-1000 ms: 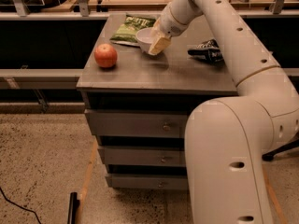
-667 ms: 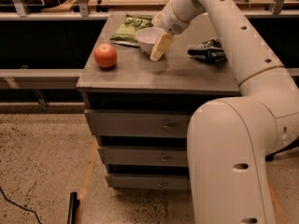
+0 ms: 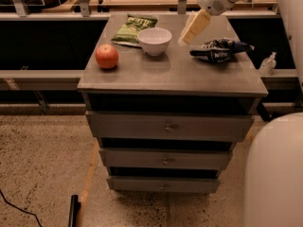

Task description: Move white bowl near green jalapeno chip bag

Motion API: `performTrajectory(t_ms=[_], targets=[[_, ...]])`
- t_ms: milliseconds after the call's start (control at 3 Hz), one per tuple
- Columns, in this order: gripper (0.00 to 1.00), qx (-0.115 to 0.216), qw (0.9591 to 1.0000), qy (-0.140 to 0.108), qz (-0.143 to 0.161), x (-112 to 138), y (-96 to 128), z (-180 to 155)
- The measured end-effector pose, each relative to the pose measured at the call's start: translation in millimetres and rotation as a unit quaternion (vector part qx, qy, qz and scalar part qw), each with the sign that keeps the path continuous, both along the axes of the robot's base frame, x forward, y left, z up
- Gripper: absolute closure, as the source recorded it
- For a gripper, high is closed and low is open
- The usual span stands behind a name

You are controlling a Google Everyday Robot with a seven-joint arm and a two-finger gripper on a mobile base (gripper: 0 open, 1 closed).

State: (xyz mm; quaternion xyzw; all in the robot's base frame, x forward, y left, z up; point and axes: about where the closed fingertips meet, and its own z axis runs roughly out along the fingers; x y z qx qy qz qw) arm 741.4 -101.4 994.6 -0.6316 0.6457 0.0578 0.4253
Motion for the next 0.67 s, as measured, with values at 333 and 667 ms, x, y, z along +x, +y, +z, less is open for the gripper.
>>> performTrajectory(t_ms=[333,667], targets=[[0.0,0.019,0.9977,-0.018,-0.062,-40,-52,40],[0.0,0.015,0.9971,-0.013,-0.073,-51,-65,35]])
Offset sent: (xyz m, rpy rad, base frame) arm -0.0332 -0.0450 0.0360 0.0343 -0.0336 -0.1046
